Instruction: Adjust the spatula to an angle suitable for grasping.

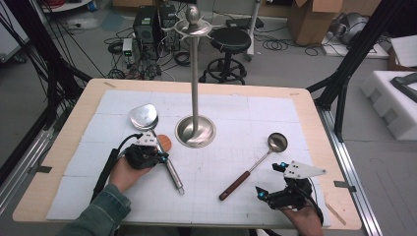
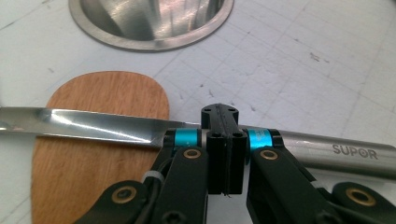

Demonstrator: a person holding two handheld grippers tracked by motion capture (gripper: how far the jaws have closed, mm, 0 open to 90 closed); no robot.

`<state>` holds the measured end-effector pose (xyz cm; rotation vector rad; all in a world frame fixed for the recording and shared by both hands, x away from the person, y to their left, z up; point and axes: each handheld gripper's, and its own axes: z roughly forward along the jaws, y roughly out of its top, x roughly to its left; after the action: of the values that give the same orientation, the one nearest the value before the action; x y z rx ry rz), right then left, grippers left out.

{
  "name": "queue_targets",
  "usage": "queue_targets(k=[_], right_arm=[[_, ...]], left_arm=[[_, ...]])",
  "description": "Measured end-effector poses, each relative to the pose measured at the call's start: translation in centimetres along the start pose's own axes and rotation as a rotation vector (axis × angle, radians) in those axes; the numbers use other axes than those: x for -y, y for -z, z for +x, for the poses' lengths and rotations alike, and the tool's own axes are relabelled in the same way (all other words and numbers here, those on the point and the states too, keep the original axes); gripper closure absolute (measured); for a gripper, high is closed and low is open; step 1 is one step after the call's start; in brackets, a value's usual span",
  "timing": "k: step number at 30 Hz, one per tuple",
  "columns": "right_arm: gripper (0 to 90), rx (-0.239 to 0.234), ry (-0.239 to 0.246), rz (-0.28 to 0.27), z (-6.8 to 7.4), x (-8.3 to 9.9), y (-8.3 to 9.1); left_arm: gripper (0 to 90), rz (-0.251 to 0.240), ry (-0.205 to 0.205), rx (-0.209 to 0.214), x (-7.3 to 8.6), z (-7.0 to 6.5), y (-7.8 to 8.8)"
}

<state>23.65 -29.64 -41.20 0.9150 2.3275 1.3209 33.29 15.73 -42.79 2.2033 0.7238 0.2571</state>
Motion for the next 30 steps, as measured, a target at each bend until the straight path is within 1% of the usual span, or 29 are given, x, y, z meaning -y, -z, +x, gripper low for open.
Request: queue_targets(k=[4, 14, 15, 30], right_arm=[[0.6, 0.000, 0.000, -0.001, 0.0, 0.0, 0.0], [0.6, -0.002, 0.000, 0.002, 0.0, 0.0, 0.0], [0.6, -0.002, -0.001, 0.002, 0.0, 0.0, -0.1], [0.6, -0.004, -0.002, 0.002, 0.0, 0.0, 0.0]], left_arm=[[89.7, 0.000, 0.002, 0.003, -0.1, -0.2, -0.1], [89.8, -0.001, -0.014, 0.013, -0.3, -0.8, -0.3], [89.8, 0.005, -0.020, 0.016, -0.3, -0.8, -0.4], [89.8, -0.006, -0.037, 0.042, -0.9, -1.8, -1.2]])
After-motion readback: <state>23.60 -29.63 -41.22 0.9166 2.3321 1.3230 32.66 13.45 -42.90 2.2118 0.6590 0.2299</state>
